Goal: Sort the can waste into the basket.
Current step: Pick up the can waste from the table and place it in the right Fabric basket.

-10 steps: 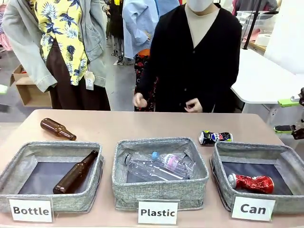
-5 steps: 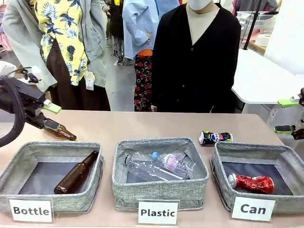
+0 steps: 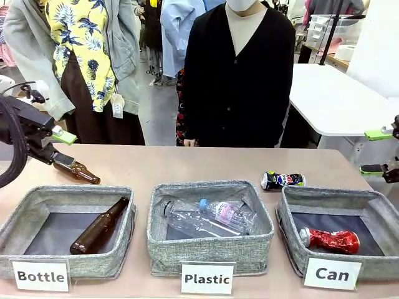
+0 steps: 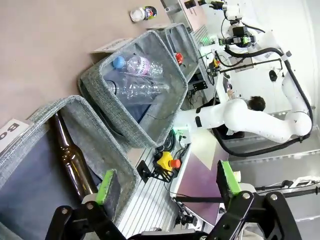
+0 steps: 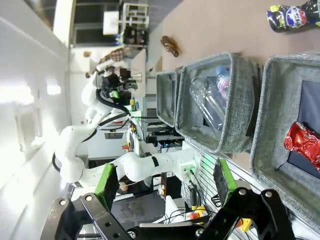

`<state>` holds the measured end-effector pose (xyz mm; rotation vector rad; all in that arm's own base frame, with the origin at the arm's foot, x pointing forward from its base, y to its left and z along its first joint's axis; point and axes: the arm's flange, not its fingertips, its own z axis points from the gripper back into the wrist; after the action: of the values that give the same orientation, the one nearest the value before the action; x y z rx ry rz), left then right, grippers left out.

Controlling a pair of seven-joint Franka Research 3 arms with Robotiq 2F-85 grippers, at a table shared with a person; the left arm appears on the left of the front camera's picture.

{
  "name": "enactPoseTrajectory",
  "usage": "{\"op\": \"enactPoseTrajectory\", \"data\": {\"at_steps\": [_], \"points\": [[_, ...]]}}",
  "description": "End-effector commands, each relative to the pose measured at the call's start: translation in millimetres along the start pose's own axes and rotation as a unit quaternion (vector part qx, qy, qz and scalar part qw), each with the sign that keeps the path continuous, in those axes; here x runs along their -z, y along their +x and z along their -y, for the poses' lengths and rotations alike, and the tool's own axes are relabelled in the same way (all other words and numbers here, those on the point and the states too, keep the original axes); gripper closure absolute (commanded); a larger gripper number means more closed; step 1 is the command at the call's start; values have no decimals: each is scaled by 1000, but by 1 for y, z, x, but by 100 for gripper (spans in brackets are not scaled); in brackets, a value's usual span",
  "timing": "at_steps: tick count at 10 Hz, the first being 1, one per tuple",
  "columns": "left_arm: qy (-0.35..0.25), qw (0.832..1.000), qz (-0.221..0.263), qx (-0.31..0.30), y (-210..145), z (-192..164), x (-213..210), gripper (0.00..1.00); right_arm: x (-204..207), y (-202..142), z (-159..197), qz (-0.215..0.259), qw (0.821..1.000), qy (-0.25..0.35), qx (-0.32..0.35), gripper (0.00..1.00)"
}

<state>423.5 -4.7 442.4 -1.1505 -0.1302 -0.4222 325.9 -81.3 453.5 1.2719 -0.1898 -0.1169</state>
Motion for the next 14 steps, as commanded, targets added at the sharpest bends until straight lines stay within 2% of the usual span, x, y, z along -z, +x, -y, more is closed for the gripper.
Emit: {"op": "enactPoseTrajectory", "data": {"at_steps": [1, 2, 3, 4, 5, 6, 7, 9, 10, 11, 12, 14], "points": [[-5, 1000, 2, -3, -6, 1, 1, 0, -2, -3, 0, -5, 1000, -3, -7, 0], [-5, 1000, 2, -3, -6, 1, 1, 0, 0, 0, 0, 0, 1000, 0, 0, 0], [-5, 1000, 2, -3, -6, 1, 1, 0, 12, -1, -19, 34, 983, -179, -6, 0], [-5, 1000, 2, -3, -6, 1, 1, 0, 37, 9, -40, 23, 957, -285, -47, 0], [-5, 1000, 2, -3, -6, 1, 1, 0, 58, 24, -54, 5, 930, -361, -62, 0], [-5, 1000, 2, -3, -6, 1, 1, 0, 76, 43, -64, 23, 901, -427, -71, 0], [-5, 1000, 2, -3, -6, 1, 1, 0, 96, 56, -69, 52, 868, -486, -83, 0], [-5, 1000, 2, -3, -6, 1, 1, 0, 137, 76, -67, 81, 822, -550, -125, 0], [-5, 1000, 2, -3, -6, 1, 1, 0, 148, 80, -62, 96, 822, -540, -152, 0], [-5, 1000, 2, -3, -6, 1, 1, 0, 133, 64, -63, 95, 848, -510, -103, 0], [-5, 1000, 2, -3, -6, 1, 1, 0, 145, 70, -72, 82, 833, -521, -169, 0], [-5, 1000, 2, -3, -6, 1, 1, 0, 144, 74, -61, 82, 831, -529, -153, 0]]}}
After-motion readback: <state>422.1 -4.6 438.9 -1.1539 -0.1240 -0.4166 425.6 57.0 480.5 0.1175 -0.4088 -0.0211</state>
